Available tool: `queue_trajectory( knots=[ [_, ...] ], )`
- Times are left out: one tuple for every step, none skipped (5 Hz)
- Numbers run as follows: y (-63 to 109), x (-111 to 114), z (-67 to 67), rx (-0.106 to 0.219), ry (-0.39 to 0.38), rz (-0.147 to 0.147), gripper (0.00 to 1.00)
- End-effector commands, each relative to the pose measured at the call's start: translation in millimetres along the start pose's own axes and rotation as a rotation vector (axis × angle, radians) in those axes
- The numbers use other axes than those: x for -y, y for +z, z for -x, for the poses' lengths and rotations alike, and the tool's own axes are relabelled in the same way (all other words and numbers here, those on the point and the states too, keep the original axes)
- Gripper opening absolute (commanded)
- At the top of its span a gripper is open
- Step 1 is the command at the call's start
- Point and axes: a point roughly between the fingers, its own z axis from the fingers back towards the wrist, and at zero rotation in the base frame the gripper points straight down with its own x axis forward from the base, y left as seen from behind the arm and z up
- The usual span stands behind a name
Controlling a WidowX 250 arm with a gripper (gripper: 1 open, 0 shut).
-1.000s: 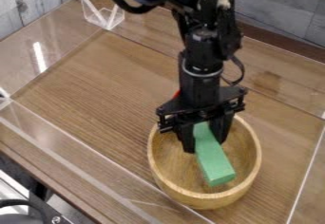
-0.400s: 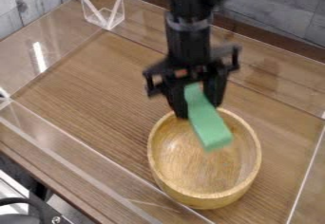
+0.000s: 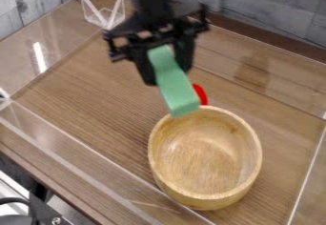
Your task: Remove the green stick from the brown bowl and put it on the table
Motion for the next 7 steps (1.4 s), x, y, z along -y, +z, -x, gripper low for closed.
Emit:
queue_trajectory(
  knots=[
    [4.5,-23,-4.2,0.057,-0.047,0.015,0.00],
    [1.9,-27,-3.5,0.071,-0.070,0.018,0.00],
    [9.2,-27,-14.6,0.073,-0.065,0.017,0.00],
    [12.3,-25,-26.5,0.078,-0.054,0.016,0.00],
    [13.0,-22,-37.3,0.080,-0.039,0.016,0.00],
    [12.5,-14,-43.9,0.074,-0.068,0.015,0.00],
    [12.2,-6,-48.3,0.071,-0.097,0.012,0.00]
  ],
)
